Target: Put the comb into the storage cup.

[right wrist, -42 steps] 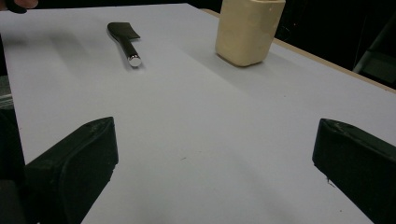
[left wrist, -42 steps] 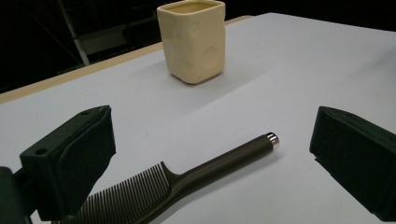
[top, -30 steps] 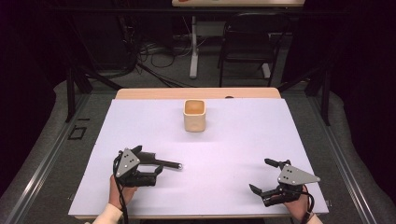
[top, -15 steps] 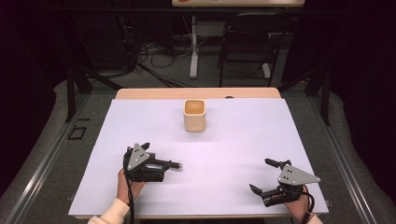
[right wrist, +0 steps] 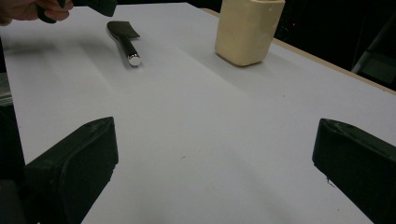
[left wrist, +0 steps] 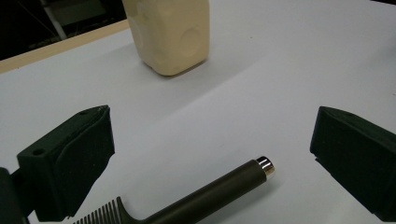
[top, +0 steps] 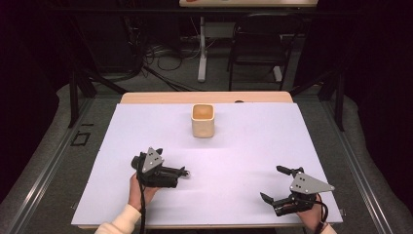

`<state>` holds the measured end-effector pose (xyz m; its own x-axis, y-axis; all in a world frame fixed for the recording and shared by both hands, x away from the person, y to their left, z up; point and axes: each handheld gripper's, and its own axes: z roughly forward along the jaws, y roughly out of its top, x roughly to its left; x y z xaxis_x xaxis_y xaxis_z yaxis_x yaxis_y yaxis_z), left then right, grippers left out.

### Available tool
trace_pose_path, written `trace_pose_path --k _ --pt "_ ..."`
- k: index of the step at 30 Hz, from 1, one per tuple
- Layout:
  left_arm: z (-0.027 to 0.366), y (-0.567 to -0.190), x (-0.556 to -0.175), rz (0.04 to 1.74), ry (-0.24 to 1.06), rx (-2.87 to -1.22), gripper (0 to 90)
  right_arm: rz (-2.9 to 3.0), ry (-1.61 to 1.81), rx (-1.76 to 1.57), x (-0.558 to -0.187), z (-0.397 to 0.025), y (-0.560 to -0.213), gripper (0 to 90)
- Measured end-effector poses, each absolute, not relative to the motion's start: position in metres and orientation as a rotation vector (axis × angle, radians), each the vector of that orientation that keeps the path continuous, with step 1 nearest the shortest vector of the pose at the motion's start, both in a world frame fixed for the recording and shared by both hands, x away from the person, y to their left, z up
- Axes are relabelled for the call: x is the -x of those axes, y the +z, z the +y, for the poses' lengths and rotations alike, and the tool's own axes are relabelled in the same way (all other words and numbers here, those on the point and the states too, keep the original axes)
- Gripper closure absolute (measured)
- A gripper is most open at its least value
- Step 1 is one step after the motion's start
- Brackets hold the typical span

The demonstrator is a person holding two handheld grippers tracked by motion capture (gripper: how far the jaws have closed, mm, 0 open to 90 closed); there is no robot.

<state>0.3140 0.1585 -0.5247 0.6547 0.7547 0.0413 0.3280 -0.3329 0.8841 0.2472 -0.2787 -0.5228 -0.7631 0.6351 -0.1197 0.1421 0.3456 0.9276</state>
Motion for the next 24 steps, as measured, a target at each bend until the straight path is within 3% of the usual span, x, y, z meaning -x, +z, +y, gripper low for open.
trace_pose_path --k 5,8,9,10,12,14,24 --pt "0.151 -0.526 -0.318 0.856 0.563 -1.944 1.4 2.155 1.408 -0.686 -0.248 -0.278 -0.524 0.0" --pt "0.147 -0.526 -0.318 0.861 0.571 -1.946 12.7 2.159 1.408 -0.68 -0.246 -0.279 -0.523 0.0" --pt "0.145 -0.526 -0.318 0.861 0.575 -1.949 12.7 2.159 1.408 -0.68 -0.246 -0.279 -0.523 0.0" --pt "0.144 -0.527 -0.318 0.861 0.577 -1.951 19.3 2.161 1.405 -0.674 -0.246 -0.278 -0.522 0.0" --pt "0.141 -0.527 -0.319 0.855 0.57 -1.959 21.5 2.16 1.406 -0.672 -0.246 -0.277 -0.522 0.0" --pt "0.139 -0.529 -0.321 0.858 0.555 -1.967 35.3 2.171 1.401 -0.676 -0.248 -0.277 -0.523 0.0" --pt "0.127 -0.541 -0.327 0.852 0.459 -2.042 75.4 2.169 1.404 -0.676 -0.248 -0.277 -0.523 0.0"
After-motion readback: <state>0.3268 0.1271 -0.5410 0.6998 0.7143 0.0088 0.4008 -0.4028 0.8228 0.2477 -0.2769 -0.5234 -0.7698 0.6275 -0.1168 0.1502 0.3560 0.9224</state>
